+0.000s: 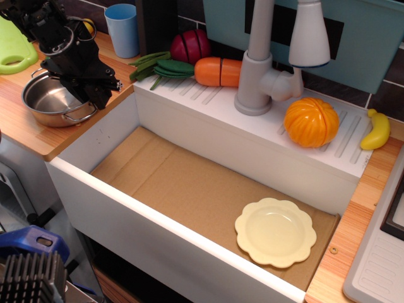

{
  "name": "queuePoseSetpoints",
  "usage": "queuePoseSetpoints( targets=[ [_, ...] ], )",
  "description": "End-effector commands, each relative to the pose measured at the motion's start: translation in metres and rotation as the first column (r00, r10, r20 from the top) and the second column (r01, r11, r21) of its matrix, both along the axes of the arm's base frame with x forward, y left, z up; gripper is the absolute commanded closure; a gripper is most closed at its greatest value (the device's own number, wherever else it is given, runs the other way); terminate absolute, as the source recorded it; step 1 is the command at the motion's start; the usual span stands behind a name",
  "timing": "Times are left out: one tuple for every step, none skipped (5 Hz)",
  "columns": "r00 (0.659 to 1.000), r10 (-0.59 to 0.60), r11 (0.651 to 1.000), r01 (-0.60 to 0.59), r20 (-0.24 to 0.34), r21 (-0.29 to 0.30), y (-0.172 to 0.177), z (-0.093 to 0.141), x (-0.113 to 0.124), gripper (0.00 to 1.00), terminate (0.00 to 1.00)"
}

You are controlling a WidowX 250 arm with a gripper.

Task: Put pot or pan in sink

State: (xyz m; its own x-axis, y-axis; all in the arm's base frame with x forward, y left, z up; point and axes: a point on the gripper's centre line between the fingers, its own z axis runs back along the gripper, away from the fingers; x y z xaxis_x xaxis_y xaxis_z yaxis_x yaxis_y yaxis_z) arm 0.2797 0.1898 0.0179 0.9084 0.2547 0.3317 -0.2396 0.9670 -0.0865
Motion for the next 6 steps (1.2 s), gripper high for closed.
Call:
queuePoseSetpoints(
  targets=[
    [0.998,0.064,0.998,-0.064,0.027,0.011,-0.016,0.015,-0.008,1.00,0.00],
    [0.995,0.097,0.994,-0.098,0.033,0.052,-0.048,0.032,-0.012,1.00,0.00],
    [0.994,0.096,0.991,-0.099,0.043,0.086,-0.078,0.044,-0.012,1.00,0.00],
    [0.990,0.115,0.989,-0.122,0.085,0.082,-0.104,0.050,-0.016,1.00,0.00],
    [0.988,0.114,0.990,-0.122,0.107,0.072,-0.115,0.043,-0.018,1.00,0.00],
    [0.990,0.068,0.996,-0.074,0.121,0.048,-0.112,0.040,-0.019,0.00,0.00]
  ],
)
